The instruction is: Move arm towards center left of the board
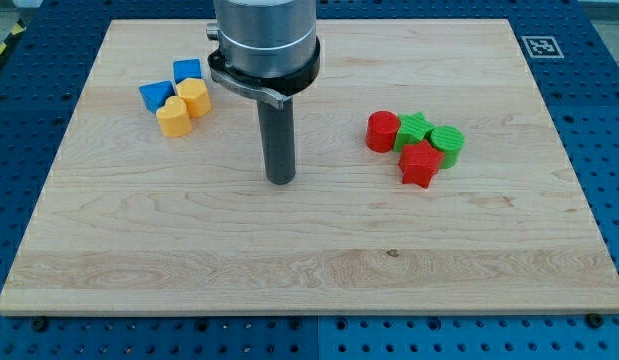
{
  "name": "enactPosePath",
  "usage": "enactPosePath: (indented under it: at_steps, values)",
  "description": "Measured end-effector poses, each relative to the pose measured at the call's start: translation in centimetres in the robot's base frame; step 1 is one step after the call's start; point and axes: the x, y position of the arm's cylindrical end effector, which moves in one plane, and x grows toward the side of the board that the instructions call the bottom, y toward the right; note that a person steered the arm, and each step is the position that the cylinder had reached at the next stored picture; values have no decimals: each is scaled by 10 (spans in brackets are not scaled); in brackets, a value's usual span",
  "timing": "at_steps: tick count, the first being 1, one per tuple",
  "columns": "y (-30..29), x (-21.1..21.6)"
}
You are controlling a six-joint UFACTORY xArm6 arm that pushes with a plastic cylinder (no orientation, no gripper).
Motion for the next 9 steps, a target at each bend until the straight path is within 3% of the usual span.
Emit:
enactPosePath:
  at_steps: [2,4,6,7,9]
  values:
    - [-17,0]
    - [-108,-2]
    - [-116,-2]
    - [-153,-5]
    - [-163,-63]
